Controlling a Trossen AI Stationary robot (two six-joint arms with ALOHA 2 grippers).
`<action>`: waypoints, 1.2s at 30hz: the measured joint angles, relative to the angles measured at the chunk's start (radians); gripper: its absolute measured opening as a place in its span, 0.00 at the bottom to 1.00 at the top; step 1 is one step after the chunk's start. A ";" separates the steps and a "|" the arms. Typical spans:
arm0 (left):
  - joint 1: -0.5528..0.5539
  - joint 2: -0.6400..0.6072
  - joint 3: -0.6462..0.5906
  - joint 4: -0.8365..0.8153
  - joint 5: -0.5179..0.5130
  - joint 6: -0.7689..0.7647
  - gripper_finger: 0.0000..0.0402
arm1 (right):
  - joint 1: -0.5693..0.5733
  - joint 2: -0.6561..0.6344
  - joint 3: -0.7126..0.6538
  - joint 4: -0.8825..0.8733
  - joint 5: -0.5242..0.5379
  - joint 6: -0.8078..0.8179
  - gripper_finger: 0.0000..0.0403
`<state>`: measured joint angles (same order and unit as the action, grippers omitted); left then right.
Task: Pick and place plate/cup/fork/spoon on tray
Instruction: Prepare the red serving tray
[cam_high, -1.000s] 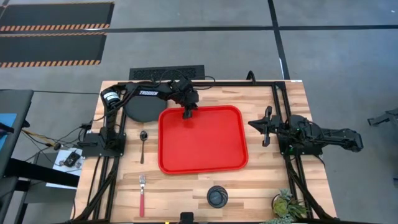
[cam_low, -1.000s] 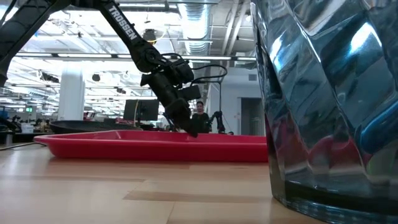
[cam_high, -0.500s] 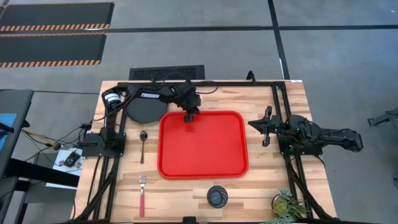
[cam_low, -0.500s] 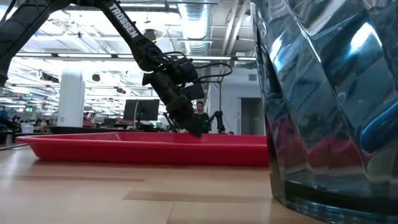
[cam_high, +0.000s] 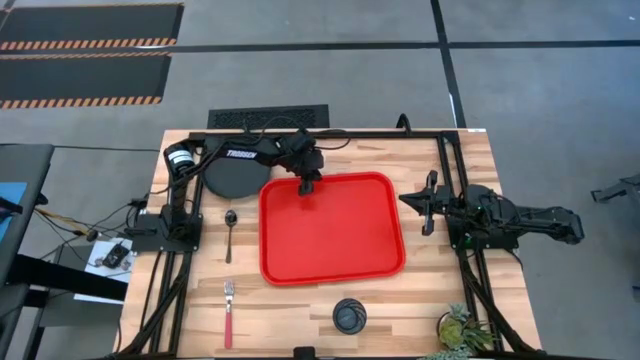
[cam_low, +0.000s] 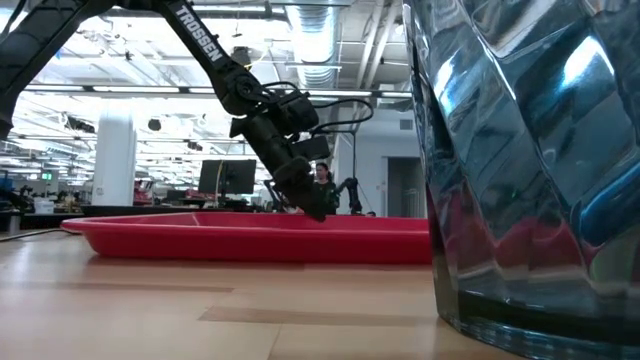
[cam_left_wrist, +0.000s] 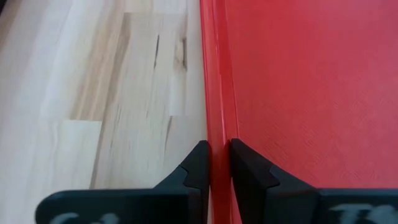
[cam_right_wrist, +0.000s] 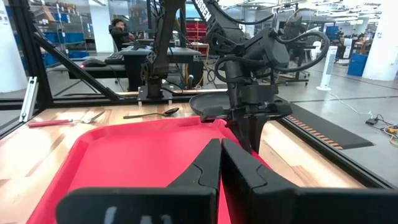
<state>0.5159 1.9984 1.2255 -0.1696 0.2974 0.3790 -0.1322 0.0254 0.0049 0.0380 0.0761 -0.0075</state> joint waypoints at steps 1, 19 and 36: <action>0.000 0.000 0.000 -0.001 0.001 0.000 0.08 | 0.000 0.000 0.000 0.000 0.000 0.000 0.09; 0.006 0.000 0.002 -0.004 -0.003 0.046 0.10 | 0.000 0.000 0.000 0.000 0.000 0.000 0.09; 0.002 0.000 0.003 0.005 0.001 0.053 0.20 | 0.000 0.000 0.000 0.000 0.000 0.000 0.09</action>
<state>0.5182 1.9984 1.2282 -0.1642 0.2979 0.4320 -0.1323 0.0254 0.0049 0.0380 0.0761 -0.0076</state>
